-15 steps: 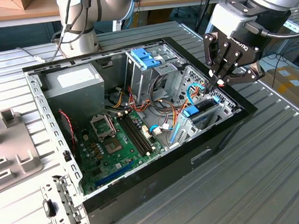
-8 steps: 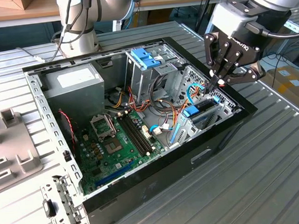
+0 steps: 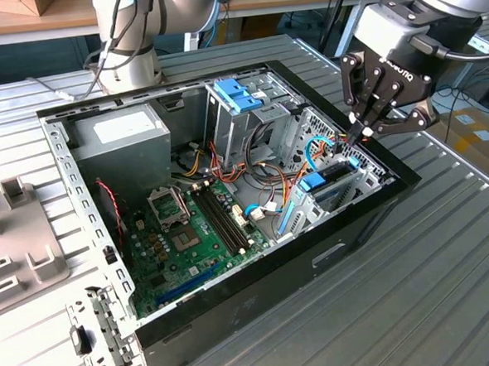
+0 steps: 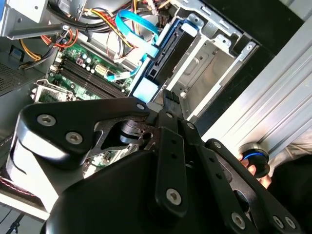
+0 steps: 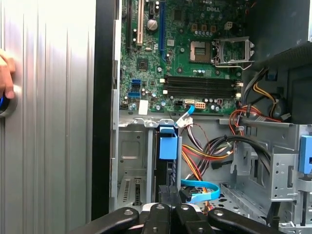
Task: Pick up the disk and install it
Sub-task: 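Insert the disk into the insertion slot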
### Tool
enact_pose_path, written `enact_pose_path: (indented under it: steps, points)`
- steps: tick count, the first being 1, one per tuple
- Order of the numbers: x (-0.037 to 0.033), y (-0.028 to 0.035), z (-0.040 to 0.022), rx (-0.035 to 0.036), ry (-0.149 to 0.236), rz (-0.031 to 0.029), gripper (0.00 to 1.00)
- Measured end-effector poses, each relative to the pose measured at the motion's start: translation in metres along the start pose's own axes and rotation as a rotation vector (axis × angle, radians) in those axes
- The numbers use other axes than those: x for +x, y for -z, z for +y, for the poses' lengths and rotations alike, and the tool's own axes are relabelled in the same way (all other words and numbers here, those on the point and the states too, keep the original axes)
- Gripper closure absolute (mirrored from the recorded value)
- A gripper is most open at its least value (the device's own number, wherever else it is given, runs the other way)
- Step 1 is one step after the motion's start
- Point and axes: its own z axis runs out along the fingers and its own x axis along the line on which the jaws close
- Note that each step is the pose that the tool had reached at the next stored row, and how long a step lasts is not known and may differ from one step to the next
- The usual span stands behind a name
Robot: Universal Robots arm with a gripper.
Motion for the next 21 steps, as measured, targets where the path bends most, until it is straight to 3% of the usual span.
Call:
enact_pose_path:
  steps: [14, 21]
  points:
    - [0.0006, -0.0019, -0.0246, 0.0, 0.0, -0.0001, 0.89]
    - [0.0019, -0.0164, -0.0329, 0.0, 0.0, 0.0, 0.89]
